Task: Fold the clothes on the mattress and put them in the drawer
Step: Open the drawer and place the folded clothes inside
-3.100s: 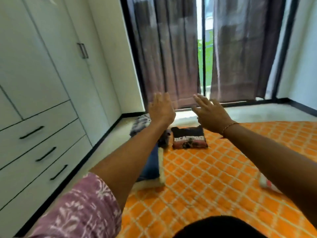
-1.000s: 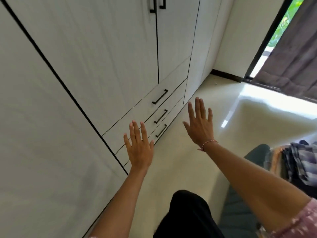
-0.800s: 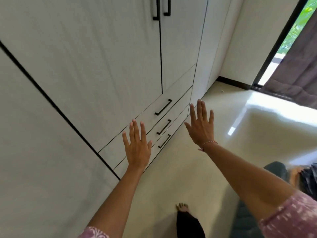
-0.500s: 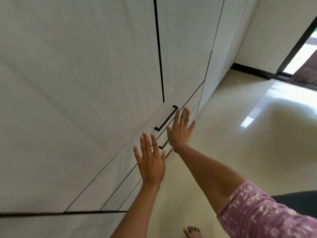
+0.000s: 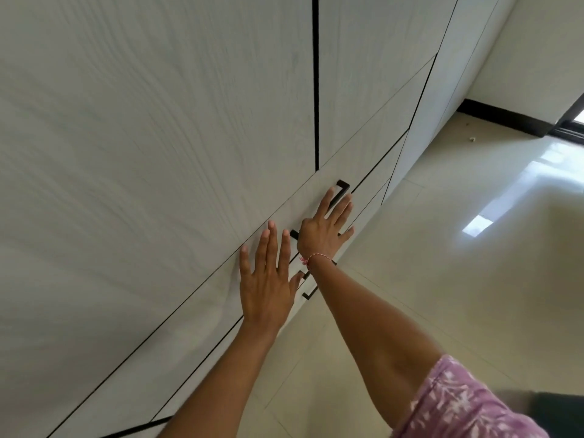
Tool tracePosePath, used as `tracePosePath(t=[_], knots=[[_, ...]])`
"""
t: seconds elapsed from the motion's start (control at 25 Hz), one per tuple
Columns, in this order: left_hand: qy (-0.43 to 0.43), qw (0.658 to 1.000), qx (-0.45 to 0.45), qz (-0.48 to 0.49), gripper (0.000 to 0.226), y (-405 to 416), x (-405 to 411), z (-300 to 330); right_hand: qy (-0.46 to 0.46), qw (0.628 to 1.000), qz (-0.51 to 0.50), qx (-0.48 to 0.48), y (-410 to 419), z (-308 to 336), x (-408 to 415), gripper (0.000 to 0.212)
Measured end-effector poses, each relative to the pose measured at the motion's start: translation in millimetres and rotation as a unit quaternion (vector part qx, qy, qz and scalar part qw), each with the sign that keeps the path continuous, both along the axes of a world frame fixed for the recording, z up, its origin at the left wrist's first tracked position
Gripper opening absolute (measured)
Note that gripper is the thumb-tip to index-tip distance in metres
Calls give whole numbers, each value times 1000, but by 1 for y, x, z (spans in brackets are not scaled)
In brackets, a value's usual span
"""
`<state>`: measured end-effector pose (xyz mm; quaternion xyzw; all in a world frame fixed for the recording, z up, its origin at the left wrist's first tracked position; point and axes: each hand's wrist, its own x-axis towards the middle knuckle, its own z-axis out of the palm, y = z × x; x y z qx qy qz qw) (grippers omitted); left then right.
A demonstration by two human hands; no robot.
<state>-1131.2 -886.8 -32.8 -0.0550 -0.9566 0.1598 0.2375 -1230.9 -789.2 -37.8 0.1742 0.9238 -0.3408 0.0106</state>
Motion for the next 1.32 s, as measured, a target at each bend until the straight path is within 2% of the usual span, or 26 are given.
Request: tracePosePath(t=[0.32, 0.48, 0.6, 0.68, 0.72, 0.8, 0.84, 0.92, 1.0, 1.04, 1.12, 1.24, 1.32], knots=[[-26, 999, -13, -40, 107, -30, 29, 28, 40, 997, 2, 60, 6, 0, 13, 84], [-55, 998, 17, -26, 108, -32, 47, 43, 46, 996, 8, 78, 18, 3, 24, 86], [-108, 990, 54, -71, 94, -32, 56, 63, 48, 996, 9, 80, 23, 7, 33, 85], [-164, 973, 132, -89, 75, -22, 67, 69, 54, 997, 2, 63, 37, 10, 52, 86], [-178, 966, 168, -87, 69, -14, 74, 73, 47, 998, -24, 20, 47, 15, 61, 86], [-186, 958, 197, -97, 71, 5, 94, 73, 54, 991, -100, -77, 70, 38, 79, 76], [-206, 954, 190, -104, 74, 14, 103, 69, 84, 986, -110, -91, 75, 51, 89, 71], [-231, 946, 198, -111, 83, 34, 122, 74, 132, 989, -24, -56, 74, 79, 114, 71], [-277, 929, 219, -108, 93, 55, 140, 92, 90, 992, 90, 2, 66, 90, 145, 70], [-272, 932, 210, -114, 94, 61, 146, 91, 50, 991, 118, 28, 67, 89, 159, 66], [-315, 917, 214, -123, 87, 65, 166, 93, 0, 992, 116, 52, 86, 88, 183, 60], [-236, 946, 145, -167, 78, 69, 198, 75, -25, 991, 115, 64, 120, 91, 209, 62], [-223, 947, 140, -184, 67, 90, 224, 62, -40, 991, 112, 69, 143, 94, 230, 63]])
